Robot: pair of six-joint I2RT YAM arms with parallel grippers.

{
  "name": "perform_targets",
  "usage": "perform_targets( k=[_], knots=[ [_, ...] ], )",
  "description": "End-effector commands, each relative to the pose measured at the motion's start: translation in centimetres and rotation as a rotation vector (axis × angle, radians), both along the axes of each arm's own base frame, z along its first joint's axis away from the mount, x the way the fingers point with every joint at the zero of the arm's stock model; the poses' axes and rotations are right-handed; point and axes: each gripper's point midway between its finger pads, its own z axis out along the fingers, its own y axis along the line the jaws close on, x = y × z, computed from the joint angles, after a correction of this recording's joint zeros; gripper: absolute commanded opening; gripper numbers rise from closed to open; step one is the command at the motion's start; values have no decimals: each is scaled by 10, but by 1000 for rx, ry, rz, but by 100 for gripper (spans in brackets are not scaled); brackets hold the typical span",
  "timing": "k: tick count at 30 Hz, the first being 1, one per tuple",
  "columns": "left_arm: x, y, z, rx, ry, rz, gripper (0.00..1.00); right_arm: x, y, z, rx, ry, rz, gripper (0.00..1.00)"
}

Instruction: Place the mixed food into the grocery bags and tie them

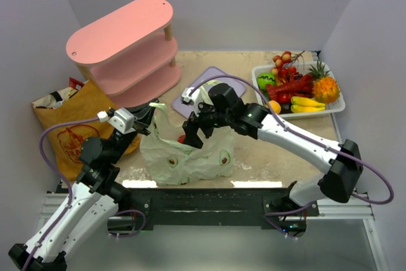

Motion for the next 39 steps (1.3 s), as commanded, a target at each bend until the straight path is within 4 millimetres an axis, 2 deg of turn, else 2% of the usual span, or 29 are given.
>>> perform_targets(
  k=[1, 2, 4, 7, 8, 9, 11, 13, 14, 15, 17, 19, 20, 27, 35, 38, 39],
  knots=[
    [-2, 2, 13, -10, -49, 4, 0, 12, -13, 32, 33, -102, -85, 96],
    [-2, 1, 12, -9, -48, 3, 0, 14, -18, 40, 40, -124, -110, 96],
    [-2, 2, 13, -11, -49, 6, 0, 35, -37, 49, 7, -186, -244, 95],
    [-2, 2, 13, -12, -50, 7, 0, 71, -87, 79, 35, -226, -511, 95],
    [-2, 3, 14, -13, -52, 8, 0, 91, -115, 86, 34, -243, -626, 94],
    [-2, 3, 14, -13, -52, 7, 0, 95, -135, 97, 46, -255, -704, 94],
    [-2, 2, 13, -13, -49, 6, 0, 120, -185, 101, -8, -300, -916, 97],
    [-2, 2, 13, -14, -48, 4, 0, 130, -214, 87, -72, -267, -1009, 98],
    [-2, 2, 13, -13, -49, 3, 0, 141, -238, 79, -96, -244, -1076, 97],
    [-2, 1, 13, -14, -48, 1, 0, 147, -248, 58, -145, -203, -1107, 95],
    [-3, 2, 14, -15, -51, 1, 0, 158, -279, 38, -205, -175, -1198, 90],
    [-3, 2, 14, -16, -52, 1, 0, 167, -293, 18, -250, -134, -1257, 82],
    [-4, 2, 16, -16, -54, 0, 0, 170, -304, 14, -261, -127, -1298, 79],
    [-4, 1, 16, -12, -56, -3, 0, 184, -337, -16, -269, -52, -1443, 64],
    [-4, 1, 16, -9, -55, -4, 0, 183, -344, -54, -331, 8, -1437, 57],
    [-3, 0, 14, -6, -50, -4, 0, 181, -338, -63, -333, 36, -1413, 60],
    [-3, 0, 14, -7, -49, -5, 0, 181, -338, -66, -334, 44, -1410, 64]
  ],
)
